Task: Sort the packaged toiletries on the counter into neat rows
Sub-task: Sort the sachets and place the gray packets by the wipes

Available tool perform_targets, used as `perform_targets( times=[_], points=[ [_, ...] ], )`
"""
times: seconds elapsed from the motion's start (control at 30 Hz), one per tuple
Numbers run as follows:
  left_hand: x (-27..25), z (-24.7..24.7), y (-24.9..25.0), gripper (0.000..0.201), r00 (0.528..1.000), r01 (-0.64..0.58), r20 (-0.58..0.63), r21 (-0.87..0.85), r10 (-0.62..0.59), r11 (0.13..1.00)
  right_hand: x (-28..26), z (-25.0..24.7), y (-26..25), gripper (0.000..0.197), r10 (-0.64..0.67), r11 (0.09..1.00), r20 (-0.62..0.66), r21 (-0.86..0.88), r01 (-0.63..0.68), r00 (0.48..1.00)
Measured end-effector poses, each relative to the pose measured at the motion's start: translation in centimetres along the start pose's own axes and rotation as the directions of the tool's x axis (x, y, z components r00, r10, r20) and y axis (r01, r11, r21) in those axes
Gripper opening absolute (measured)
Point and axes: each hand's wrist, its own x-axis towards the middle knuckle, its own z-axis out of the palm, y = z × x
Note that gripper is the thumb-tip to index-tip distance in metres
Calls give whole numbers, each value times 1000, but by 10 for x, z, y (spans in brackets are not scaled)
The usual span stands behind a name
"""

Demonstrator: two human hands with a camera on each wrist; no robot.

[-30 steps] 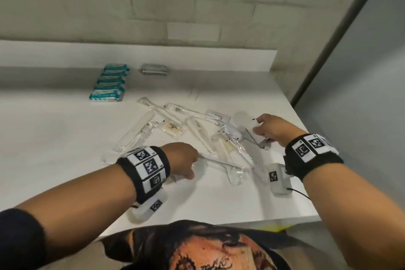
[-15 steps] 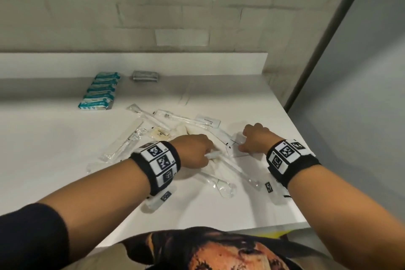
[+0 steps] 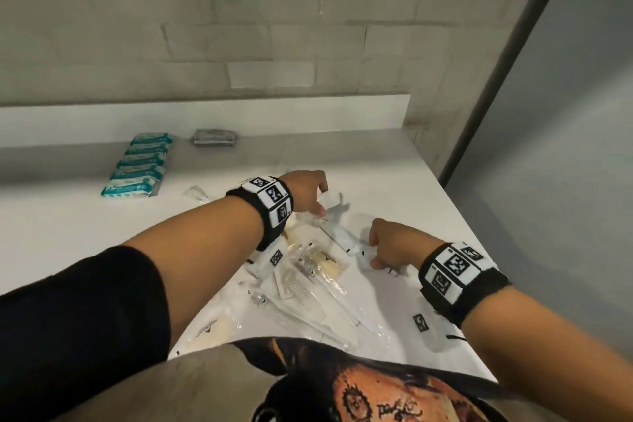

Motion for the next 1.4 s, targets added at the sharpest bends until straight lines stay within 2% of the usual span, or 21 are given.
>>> perform_targets(
  times=[0.07, 0.17, 0.23, 0.33, 0.4, 0.5, 0.57, 0.63, 0.77, 0.87, 0.93, 1.0, 1.07, 1.13, 1.2, 1.23, 1.3, 1.4],
  points=[
    [12, 4, -1, 65, 998, 14, 64, 76, -19, 997, 0, -6, -2, 46, -9, 988, -38, 155, 14, 999],
    [22, 9, -6, 66, 990, 25, 131, 173, -48, 985, 9, -16, -20, 53, -33, 976, -84, 211, 51, 996],
    [25, 14, -9, 65, 989, 40, 132, 238, -73, 970, 17, -15, -39, 60, -33, 989, -38, 142, 38, 999],
    [22, 23, -12, 60, 988, 120, 53, 317, -144, 941, 25, -10, -59, 65, -37, 992, -22, -119, 34, 999],
    [15, 29, -15, 58, 989, 138, 16, 210, -145, 968, 29, -10, -68, 54, -58, 965, -28, -257, 49, 998],
    [0, 38, -19, 44, 989, 148, 20, -96, -147, 984, 35, -6, -69, 51, -39, 976, -51, -214, 28, 998],
    [-9, 43, -23, 43, 988, 154, 29, -304, -152, 940, 36, -6, -67, 56, -18, 995, -25, -99, 16, 1000],
    [-16, 45, -25, 49, 986, 153, 25, -494, -162, 856, 34, -7, -66, 54, -30, 998, 2, -51, 31, 1000],
    [-23, 41, -25, 49, 963, 133, -94, -648, -252, 750, 24, -7, -60, 48, -56, 983, 15, -172, 58, 998],
    [-32, 29, -24, 46, 918, 60, -176, -823, -355, 565, 19, -12, -52, 40, -85, 995, -85, -58, 80, 993],
    [-37, 18, -23, 44, 874, -50, -249, -901, -417, 432, 17, -25, -46, 34, -79, 955, -193, 266, 130, 978],
    [-48, 6, -19, 32, 860, -165, -279, -944, -428, 285, 13, -37, -49, 27, -97, 736, -298, 621, 270, 950],
    [-60, -3, -11, 22, 890, -221, -256, -966, -377, 135, 0, -49, -62, 23, -115, 506, -399, 765, 400, 910],
    [-73, -8, -1, 24, 929, -243, -217, -969, -299, -52, -15, -57, -79, 20, -147, 332, -461, 810, 482, 875],
    [-84, -10, 7, 29, 954, -252, -204, -944, -221, -213, -26, -59, -97, 19, -144, 215, -508, 822, 528, 849],
    [-89, -10, 8, 30, 962, -243, -194, -931, -194, -271, -28, -58, -105, 18, -118, 195, -538, 811, 551, 834],
    [-99, -11, 6, 34, 972, -219, -175, -912, -156, -346, -34, -55, -119, 21, -99, 214, -602, 764, 608, 792],
    [-117, -13, -4, 38, 982, -190, -167, -898, -92, -398, -41, -48, -132, 22, -136, 222, -619, 742, 632, 774]
  ],
)
